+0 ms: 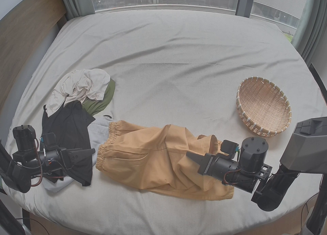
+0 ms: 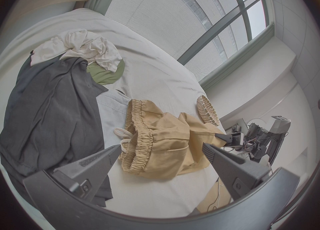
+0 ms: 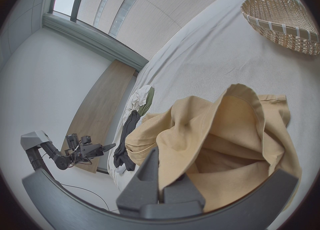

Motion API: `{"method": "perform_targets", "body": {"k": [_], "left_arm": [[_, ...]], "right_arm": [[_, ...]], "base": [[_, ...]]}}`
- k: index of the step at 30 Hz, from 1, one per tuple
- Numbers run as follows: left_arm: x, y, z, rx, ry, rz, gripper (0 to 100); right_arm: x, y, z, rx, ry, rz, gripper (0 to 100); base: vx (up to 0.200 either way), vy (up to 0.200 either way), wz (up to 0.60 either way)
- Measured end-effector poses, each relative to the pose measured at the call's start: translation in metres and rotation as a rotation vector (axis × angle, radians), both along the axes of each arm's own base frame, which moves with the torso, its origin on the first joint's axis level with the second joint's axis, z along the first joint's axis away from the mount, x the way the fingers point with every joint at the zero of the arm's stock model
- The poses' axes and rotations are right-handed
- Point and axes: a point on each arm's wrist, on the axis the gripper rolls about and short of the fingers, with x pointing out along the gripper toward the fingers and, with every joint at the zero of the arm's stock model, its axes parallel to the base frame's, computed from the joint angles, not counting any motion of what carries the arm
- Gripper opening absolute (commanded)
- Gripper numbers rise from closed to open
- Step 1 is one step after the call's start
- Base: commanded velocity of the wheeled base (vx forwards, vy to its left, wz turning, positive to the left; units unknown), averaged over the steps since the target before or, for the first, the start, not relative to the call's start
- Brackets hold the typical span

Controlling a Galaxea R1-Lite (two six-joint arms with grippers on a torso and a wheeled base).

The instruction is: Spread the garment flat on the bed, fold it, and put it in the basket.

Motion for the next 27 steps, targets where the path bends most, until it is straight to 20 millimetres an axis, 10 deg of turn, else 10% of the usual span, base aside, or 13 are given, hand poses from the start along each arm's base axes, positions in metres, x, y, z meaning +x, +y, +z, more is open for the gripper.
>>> {"method": "perform_targets", "body": {"k": [27], "left_arm": [[0.032,-0.030,-0.039,-0.071,0.016,-0.172,100]], "right_arm": [[-0.003,0.000,0.004,0.008,-0.011,0.006,0]], "base": [[0.000,0.000,0.00]]}}
